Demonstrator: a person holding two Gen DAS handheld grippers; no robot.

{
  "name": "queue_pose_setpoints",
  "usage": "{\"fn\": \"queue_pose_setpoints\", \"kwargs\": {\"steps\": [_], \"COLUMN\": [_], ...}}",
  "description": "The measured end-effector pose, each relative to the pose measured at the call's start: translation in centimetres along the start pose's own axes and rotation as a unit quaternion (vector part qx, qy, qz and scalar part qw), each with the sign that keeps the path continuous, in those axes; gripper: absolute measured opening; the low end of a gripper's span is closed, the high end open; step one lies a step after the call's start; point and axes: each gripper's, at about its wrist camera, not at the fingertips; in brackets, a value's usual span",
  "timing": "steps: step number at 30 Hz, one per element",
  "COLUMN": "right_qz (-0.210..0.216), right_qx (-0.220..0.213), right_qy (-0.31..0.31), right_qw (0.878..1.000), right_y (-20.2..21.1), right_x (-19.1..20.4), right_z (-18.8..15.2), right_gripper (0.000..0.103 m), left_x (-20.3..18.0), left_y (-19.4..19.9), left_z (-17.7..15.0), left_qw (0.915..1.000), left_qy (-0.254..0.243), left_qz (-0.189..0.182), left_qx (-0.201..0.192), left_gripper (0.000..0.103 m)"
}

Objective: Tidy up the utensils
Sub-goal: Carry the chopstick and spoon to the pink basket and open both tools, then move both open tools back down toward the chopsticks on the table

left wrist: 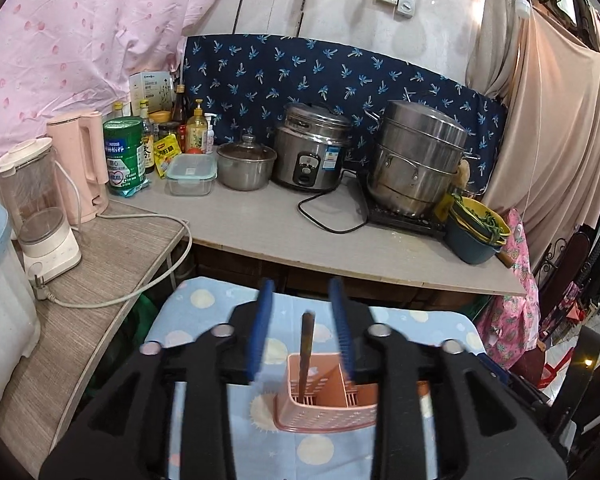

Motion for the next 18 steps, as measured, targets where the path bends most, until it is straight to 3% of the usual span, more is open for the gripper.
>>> {"fn": "queue_pose_setpoints", "kwargs": {"steps": [5, 9, 18], "right_qz": [0.008, 0.012, 0.005], "right_qx": [-0.008, -0.005, 0.017], "right_qy": [-0.005, -0.006, 0.008], "right_qw": [1.000, 1.000, 1.000], "right_y": [3.4, 6.4, 12.0], "right_x": [-0.1, -0.5, -1.2], "right_z": [-1.3, -3.7, -11.6], "right_gripper": [0.036, 0.039, 0.043], "left_x": [-0.2, -0.2, 0.9], "left_y": [2.0, 4.2, 8.4], "left_z": [-1.5, -4.0, -12.7], "left_qw": [0.9999, 0.9997, 0.9973], "left_qy": [-0.007, -0.017, -0.027], "left_qz": [-0.004, -0.004, 0.007], "left_qx": [0.006, 0.020, 0.068], "left_gripper": [0.054, 0.059, 0.059]}}
Point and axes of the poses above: each gripper's, at about its wrist camera, not at the fingertips, and y roughly against the way its jaws point, x to its left, z to its top, and after that the axes turned 5 degrees about -y, right-handed
